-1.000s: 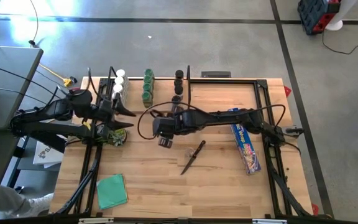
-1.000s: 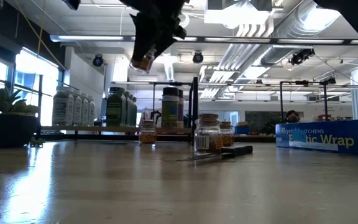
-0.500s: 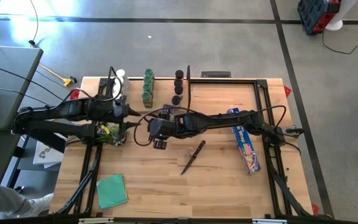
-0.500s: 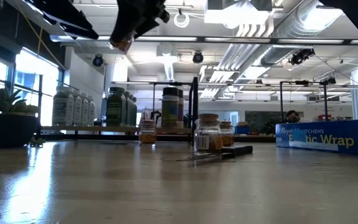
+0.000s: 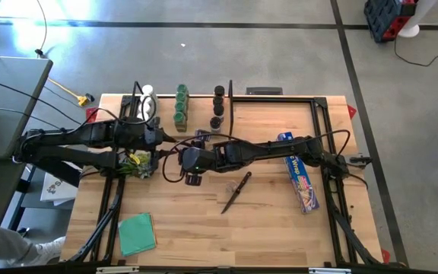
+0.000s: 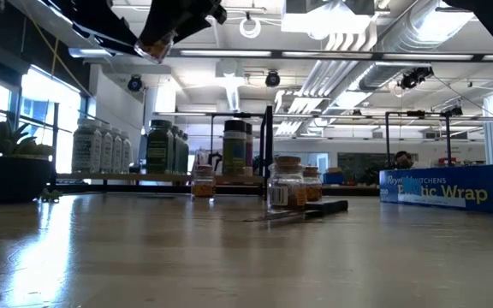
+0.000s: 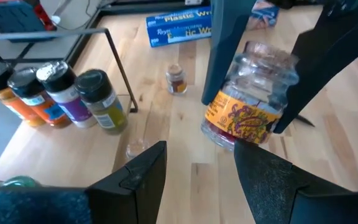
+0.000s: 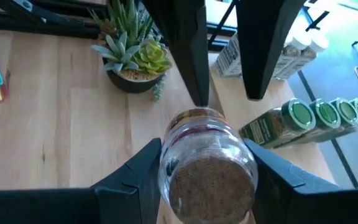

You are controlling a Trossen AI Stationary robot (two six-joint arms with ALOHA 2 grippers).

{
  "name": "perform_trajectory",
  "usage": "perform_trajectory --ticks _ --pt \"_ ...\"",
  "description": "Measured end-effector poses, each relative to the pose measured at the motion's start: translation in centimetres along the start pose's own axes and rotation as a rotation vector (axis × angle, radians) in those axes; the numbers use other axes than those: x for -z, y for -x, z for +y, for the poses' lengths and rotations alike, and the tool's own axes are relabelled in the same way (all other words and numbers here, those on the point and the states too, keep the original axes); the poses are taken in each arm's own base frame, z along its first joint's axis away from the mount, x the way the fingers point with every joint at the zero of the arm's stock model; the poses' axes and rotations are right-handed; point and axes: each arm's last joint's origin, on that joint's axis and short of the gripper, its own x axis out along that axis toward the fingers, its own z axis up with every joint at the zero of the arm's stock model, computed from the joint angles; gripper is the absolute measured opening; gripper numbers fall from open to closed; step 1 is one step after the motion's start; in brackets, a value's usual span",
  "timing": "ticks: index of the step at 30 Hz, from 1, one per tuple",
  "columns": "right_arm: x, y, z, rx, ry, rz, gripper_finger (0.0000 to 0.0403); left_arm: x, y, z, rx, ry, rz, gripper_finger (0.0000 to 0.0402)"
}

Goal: Shelf spices
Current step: Put the brown lid seasoning bottle on the shelf

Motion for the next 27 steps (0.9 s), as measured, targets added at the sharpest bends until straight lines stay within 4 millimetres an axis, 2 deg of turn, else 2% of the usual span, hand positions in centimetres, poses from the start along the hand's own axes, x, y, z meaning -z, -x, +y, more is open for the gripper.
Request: perform_trajectory --ticks 8,27 --pt "-0.04 -0.01 0.00 0.001 0.009 -0.004 0.0168 0.06 -0.64 -0.02 0.001 -0.017 0.027 0.0183" --pt "-0.49 0.00 -0.04 0.011 0.005 -0.046 0.0168 0.10 -0.67 -0.01 -0.002 -0.019 0.033 0.0183"
